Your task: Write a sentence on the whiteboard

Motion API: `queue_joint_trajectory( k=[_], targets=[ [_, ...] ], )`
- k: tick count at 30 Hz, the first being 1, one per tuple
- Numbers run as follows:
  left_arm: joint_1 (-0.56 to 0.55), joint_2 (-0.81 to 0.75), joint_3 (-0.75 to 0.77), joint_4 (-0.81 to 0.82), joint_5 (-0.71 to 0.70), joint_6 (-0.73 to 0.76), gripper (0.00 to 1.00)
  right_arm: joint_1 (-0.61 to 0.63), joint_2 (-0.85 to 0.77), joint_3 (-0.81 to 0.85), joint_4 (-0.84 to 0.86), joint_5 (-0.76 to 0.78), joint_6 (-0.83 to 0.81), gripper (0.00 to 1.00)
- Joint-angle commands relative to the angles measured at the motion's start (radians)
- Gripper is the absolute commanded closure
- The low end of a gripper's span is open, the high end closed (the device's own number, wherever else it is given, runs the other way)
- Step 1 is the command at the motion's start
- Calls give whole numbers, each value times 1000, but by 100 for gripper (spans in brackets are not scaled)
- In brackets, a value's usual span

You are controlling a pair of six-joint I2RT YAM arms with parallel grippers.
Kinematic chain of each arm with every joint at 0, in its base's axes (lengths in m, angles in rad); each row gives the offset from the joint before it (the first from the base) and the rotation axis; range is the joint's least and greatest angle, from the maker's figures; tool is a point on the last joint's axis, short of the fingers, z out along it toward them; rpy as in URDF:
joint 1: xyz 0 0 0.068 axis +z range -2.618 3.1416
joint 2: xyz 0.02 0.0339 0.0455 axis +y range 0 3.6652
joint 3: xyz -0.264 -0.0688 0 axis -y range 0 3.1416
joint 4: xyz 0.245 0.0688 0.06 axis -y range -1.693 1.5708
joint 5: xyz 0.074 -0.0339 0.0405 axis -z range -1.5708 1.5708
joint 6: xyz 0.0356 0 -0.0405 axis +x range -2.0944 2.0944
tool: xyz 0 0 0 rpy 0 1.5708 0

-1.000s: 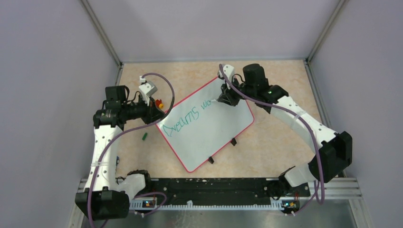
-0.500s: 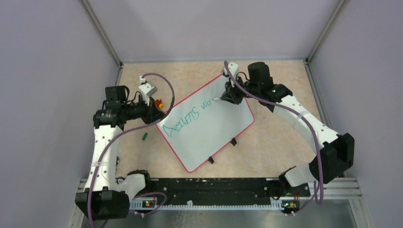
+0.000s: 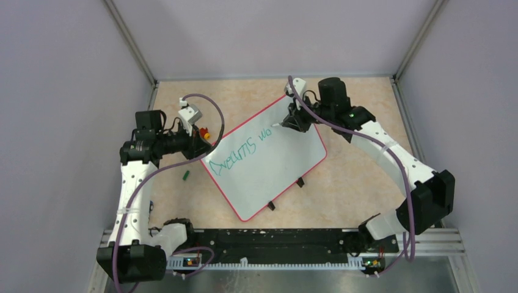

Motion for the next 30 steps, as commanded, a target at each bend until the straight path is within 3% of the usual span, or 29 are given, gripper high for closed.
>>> queue_joint_trajectory(
  k=[1, 30],
  targets=[
    [-18, -6, -20, 9, -5, 22, 100, -5, 17, 56, 51, -23, 3, 100],
    [-17, -13, -20, 8, -9, 17, 100, -8, -43, -94, 34, 56, -45, 100]
  ],
)
